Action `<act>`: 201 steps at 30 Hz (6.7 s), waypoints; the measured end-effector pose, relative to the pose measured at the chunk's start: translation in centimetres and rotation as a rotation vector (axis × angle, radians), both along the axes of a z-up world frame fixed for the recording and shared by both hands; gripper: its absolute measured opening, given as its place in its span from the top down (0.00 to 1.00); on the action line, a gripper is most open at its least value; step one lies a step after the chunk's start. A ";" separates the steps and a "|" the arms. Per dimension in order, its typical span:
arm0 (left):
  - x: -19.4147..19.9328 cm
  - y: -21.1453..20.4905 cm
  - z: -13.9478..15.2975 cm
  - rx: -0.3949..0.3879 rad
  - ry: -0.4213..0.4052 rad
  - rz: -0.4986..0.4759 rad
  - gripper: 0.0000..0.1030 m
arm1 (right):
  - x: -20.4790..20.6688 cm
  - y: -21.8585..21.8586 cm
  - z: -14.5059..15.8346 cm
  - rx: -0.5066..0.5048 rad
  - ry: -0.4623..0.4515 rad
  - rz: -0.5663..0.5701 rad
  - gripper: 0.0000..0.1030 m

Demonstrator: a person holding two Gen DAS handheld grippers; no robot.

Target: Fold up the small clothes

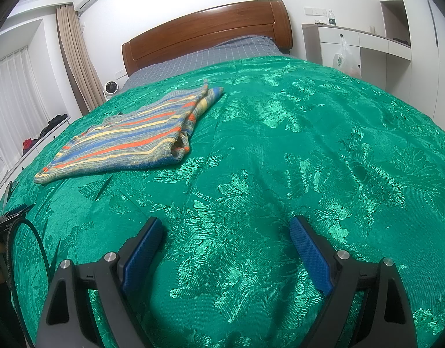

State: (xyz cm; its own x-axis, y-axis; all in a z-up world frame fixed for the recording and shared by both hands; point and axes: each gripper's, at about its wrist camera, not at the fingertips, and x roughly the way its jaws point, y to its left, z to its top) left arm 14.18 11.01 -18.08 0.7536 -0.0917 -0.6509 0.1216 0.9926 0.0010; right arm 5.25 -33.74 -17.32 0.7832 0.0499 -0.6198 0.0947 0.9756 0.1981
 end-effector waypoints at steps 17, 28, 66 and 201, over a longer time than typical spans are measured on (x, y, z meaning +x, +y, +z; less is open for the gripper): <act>-1.8 0.4 1.7 -0.029 0.080 -0.022 0.01 | 2.0 0.6 1.8 -0.021 0.174 0.014 0.11; -4.1 -0.5 4.6 -0.059 0.045 -0.082 0.02 | 18.2 -1.1 8.2 0.203 0.330 0.162 0.20; 4.4 -17.1 11.2 -0.312 0.045 -0.329 0.91 | 30.6 3.6 10.3 0.616 0.261 0.431 0.89; 8.7 -7.9 11.1 0.175 -0.038 -0.046 0.00 | 16.9 11.8 9.1 -0.165 0.224 0.096 0.03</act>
